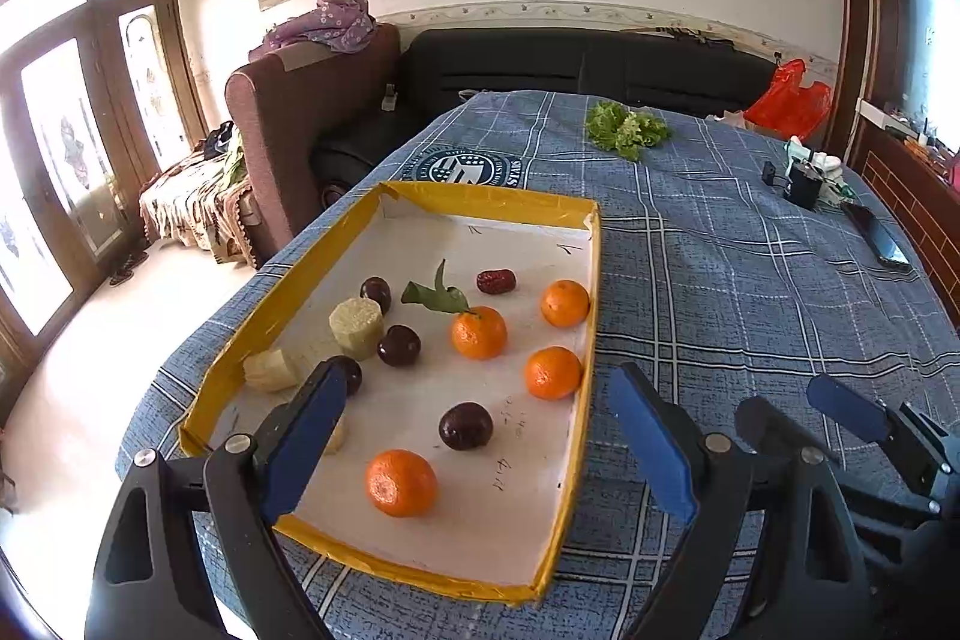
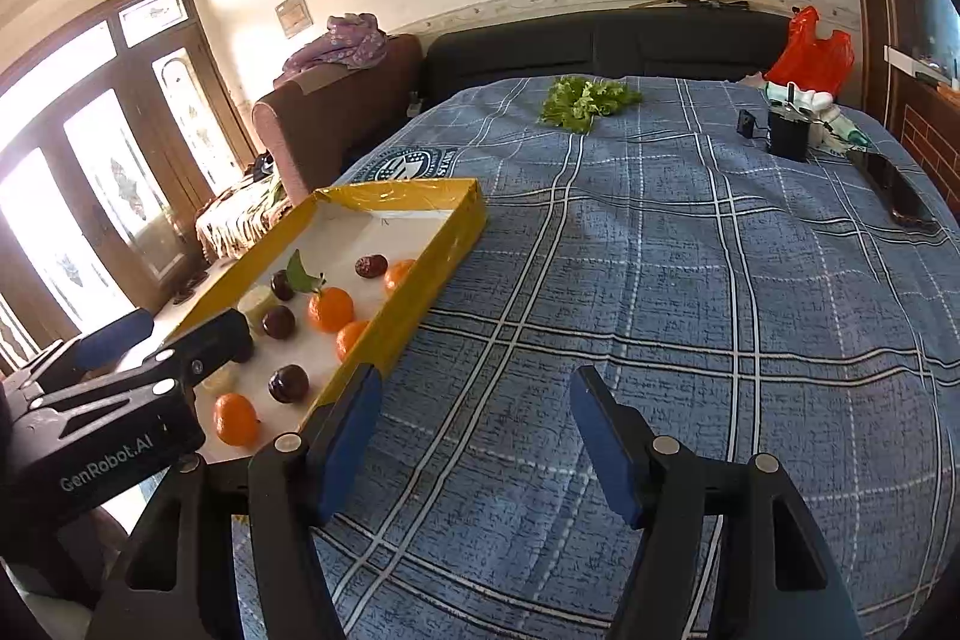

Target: Organize fruits

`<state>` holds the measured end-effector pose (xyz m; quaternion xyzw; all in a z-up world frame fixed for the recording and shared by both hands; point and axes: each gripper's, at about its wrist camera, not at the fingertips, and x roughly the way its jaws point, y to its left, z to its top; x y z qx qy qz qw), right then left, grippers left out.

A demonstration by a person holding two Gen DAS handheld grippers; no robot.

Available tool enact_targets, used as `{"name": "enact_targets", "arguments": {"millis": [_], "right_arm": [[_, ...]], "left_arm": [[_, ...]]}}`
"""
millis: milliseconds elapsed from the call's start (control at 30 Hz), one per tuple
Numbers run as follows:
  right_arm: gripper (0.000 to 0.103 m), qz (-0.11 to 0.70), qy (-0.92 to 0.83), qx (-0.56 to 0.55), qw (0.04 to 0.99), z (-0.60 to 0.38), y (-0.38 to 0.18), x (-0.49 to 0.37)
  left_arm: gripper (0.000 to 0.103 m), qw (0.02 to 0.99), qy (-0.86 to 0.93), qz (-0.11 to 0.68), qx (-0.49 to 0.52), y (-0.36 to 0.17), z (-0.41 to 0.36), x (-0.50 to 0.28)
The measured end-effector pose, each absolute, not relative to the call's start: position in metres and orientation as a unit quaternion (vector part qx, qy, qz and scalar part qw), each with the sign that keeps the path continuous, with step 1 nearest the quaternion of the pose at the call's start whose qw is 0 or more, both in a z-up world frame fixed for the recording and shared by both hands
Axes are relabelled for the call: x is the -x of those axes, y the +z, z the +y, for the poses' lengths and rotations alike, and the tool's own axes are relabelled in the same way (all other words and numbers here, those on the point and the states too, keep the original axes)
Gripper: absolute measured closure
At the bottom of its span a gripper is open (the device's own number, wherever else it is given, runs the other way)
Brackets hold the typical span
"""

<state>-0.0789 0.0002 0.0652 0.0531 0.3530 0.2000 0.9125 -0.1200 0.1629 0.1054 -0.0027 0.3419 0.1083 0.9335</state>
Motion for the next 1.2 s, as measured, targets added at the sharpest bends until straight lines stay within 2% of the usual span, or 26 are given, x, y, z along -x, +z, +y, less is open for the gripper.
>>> {"name": "enact_targets", "arguments": {"millis": [133,667,833,1067,1200], "right_arm": [[0.028,0.343,0.188,-0.037,0.920,0.003,0.065,0.085],[0.026,0.328,0.155,-0.013,0.932,0.010,0.069,0.092],[0.023,0.323,0.156,-0.020,0.933,0.009,0.067,0.092],[0.023,0.319,0.180,-0.004,0.930,0.026,0.069,0.100],[0.022,0.303,0.189,0.012,0.934,0.034,0.077,0.108]], "left_arm": [[0.014,0.934,0.097,0.344,0.012,0.104,0.162,0.121],[0.014,0.943,0.092,0.318,0.047,0.112,0.171,0.128],[0.014,0.958,0.138,0.241,0.065,0.133,0.185,0.153],[0.000,0.967,0.223,0.113,0.056,0.166,0.194,0.197],[0.000,0.966,0.253,0.042,0.018,0.183,0.183,0.221]]}}
